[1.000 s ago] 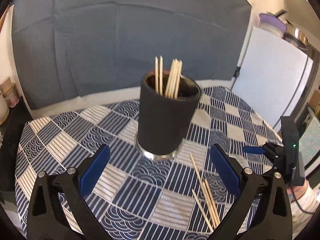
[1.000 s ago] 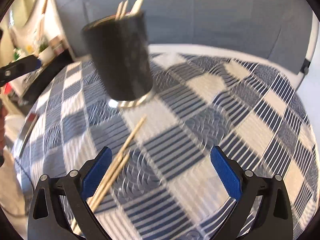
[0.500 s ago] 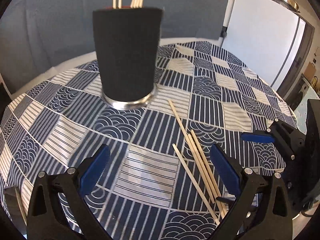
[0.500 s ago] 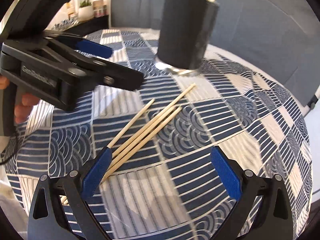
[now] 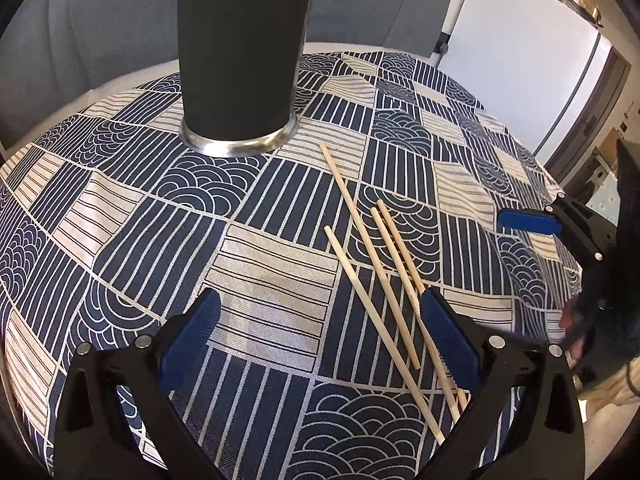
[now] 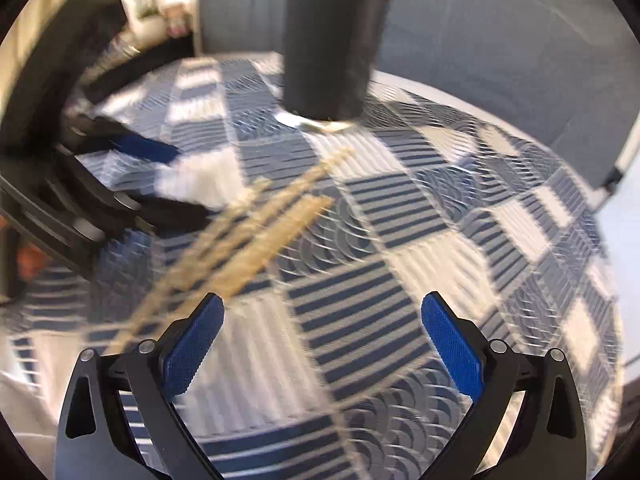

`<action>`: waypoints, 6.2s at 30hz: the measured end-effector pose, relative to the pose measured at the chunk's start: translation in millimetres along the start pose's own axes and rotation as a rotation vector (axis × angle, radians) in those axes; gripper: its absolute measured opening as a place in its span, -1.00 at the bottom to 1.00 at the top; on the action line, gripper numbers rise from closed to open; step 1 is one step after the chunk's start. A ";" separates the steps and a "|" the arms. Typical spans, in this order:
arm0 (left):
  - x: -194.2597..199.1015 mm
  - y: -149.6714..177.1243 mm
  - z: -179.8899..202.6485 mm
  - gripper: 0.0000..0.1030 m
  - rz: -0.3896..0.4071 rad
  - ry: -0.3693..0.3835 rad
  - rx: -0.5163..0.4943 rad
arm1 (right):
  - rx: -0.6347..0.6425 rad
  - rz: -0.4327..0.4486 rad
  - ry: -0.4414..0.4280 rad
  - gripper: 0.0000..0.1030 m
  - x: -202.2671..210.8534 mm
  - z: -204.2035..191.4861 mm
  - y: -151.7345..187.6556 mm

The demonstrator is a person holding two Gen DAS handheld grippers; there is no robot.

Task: Organize utensils
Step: 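Withdraw both open tools from the cup toward the loose chopsticks, then close the right tool on a chopstick while the left tool grasps another, then lift both held chopsticks upright and bring them above the black cup, then open the right tool over the cup while the left tool opens too, then withdraw both open tools from the cup toward the remaining chopsticks, then close the right tool on a chopstick while the left tool grasps the other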

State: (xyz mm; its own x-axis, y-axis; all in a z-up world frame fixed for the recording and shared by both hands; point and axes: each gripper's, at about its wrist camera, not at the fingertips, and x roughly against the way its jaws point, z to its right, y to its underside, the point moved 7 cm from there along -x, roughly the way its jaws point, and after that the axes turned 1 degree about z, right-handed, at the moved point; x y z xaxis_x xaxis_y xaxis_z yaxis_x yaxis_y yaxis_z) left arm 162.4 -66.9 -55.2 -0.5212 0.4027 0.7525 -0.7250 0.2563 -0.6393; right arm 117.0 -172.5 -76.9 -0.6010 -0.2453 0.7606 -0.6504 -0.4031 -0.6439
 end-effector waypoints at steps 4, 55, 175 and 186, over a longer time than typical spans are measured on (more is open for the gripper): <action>-7.1 0.9 2.0 0.89 -0.009 -0.058 -0.039 | 0.068 0.008 0.034 0.85 -8.4 -17.5 2.6; 86.8 81.6 -98.8 -0.90 -0.193 0.023 0.219 | -0.312 -0.138 -0.326 -0.91 24.9 112.9 17.8; 48.3 -91.7 -24.8 0.89 0.301 -0.037 0.046 | 0.051 0.027 -0.034 0.85 -8.3 -25.7 -25.5; -4.7 -62.3 -1.5 0.89 0.143 -0.067 -0.039 | 0.074 -0.079 0.070 0.85 -5.6 0.1 8.6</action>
State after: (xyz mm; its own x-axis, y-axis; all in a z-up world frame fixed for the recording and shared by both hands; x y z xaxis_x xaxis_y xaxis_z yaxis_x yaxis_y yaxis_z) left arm 210.7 -83.4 -19.1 -0.6480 0.3782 0.6611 -0.6238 0.2345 -0.7456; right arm 114.8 -174.6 -86.7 -0.5819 -0.1495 0.7994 -0.6623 -0.4833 -0.5725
